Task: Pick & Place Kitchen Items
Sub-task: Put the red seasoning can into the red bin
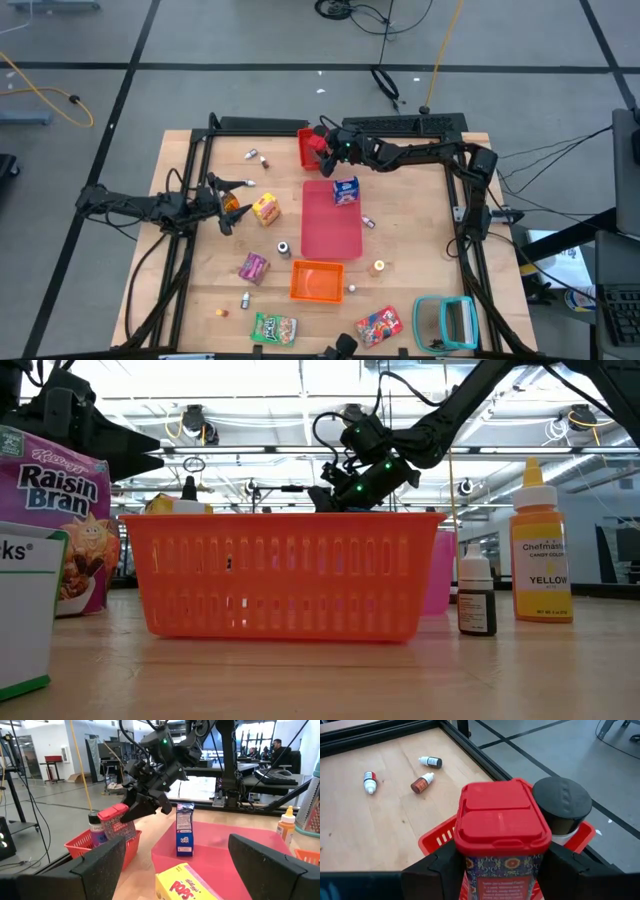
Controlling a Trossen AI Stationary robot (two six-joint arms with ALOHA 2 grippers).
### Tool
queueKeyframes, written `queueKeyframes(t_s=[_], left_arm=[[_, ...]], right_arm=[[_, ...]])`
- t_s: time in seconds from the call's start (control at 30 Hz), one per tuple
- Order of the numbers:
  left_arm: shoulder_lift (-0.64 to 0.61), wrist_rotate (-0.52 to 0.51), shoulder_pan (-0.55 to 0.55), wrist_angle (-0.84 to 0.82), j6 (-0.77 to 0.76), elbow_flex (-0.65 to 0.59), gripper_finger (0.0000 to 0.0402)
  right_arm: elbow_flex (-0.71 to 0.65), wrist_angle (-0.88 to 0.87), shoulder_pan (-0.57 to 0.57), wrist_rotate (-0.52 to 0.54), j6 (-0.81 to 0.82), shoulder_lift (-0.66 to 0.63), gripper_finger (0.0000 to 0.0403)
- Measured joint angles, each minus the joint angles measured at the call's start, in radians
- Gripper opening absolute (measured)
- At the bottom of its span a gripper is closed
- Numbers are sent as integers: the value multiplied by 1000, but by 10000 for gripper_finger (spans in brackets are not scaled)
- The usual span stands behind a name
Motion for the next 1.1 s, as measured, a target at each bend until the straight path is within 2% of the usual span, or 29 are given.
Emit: queueKeyframes(t_s=[0.67,1.1], left_arm=[[0,0,0,0,0,0,351],[4,0,0,-1,1,0,351]], right_arm=[[-1,59,1,0,-5,0,201],[-3,160,2,0,-20,123,200]])
